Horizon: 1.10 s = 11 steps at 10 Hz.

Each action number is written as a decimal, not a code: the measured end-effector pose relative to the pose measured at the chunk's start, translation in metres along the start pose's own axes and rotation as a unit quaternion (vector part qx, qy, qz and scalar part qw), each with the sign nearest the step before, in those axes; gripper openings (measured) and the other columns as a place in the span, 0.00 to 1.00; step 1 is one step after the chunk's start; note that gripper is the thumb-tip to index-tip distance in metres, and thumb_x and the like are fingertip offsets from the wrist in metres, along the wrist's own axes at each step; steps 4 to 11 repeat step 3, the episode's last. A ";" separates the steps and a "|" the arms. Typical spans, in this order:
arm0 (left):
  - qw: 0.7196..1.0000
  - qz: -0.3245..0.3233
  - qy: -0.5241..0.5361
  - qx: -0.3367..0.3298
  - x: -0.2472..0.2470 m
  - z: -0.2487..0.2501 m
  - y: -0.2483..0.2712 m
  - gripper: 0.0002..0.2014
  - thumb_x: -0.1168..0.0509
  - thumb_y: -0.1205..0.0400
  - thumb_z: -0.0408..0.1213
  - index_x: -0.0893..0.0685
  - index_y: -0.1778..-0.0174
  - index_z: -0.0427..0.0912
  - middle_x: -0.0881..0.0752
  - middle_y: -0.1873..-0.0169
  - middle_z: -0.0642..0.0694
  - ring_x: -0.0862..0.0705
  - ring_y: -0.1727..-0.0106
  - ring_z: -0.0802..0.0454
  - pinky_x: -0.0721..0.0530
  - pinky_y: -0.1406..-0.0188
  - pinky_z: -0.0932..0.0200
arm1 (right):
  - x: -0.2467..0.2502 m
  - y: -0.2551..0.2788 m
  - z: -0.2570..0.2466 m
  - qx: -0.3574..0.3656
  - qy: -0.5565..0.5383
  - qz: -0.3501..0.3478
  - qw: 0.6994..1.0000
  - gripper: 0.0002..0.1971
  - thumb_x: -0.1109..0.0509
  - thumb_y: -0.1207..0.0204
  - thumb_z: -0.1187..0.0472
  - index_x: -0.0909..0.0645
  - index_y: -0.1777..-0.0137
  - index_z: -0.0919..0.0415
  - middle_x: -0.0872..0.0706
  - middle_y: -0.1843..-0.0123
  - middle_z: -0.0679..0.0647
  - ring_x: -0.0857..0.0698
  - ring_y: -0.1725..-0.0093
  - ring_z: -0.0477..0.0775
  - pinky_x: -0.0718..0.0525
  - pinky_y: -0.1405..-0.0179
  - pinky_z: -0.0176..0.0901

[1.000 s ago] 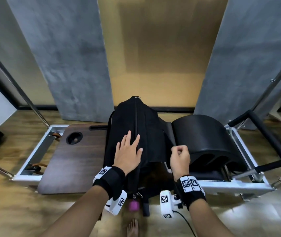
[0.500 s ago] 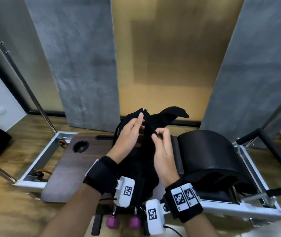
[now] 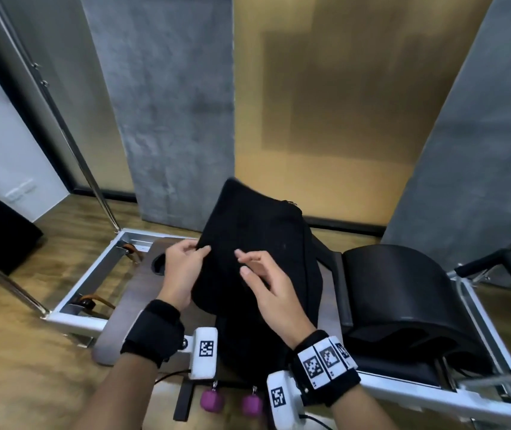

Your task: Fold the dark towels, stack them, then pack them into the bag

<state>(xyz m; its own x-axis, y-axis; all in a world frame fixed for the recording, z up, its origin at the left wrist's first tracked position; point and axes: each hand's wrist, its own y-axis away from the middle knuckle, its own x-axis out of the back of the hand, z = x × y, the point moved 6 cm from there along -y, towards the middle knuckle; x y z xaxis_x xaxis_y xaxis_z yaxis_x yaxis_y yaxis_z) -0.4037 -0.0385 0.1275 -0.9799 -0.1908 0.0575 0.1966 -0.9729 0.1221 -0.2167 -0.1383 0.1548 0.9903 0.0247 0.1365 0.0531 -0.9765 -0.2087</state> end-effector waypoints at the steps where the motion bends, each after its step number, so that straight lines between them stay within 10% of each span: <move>1: 0.995 0.018 -0.004 0.101 0.019 -0.067 -0.015 0.03 0.27 0.15 0.27 0.08 0.52 0.37 0.05 0.56 0.40 0.06 0.47 0.41 0.10 0.55 0.53 | 0.028 -0.003 0.044 -0.063 0.238 0.025 0.969 0.17 0.38 0.10 0.48 0.24 0.23 0.39 0.33 0.12 0.36 0.45 0.10 0.39 0.49 0.08 0.60; 3: 0.976 -0.008 -0.139 0.166 -0.008 -0.140 -0.009 0.11 0.26 0.15 0.30 0.13 0.38 0.33 0.11 0.48 0.36 0.11 0.44 0.34 0.13 0.45 0.43 | 0.044 0.005 0.073 -0.118 0.373 -0.063 0.918 0.27 0.40 0.08 0.49 0.38 0.11 0.45 0.55 0.06 0.40 0.61 0.08 0.46 0.62 0.09 0.62; 11: 0.976 -0.008 -0.139 0.166 -0.008 -0.140 -0.009 0.11 0.26 0.15 0.30 0.13 0.38 0.33 0.11 0.48 0.36 0.11 0.44 0.34 0.13 0.45 0.43 | 0.044 0.005 0.073 -0.118 0.373 -0.063 0.918 0.27 0.40 0.08 0.49 0.38 0.11 0.45 0.55 0.06 0.40 0.61 0.08 0.46 0.62 0.09 0.62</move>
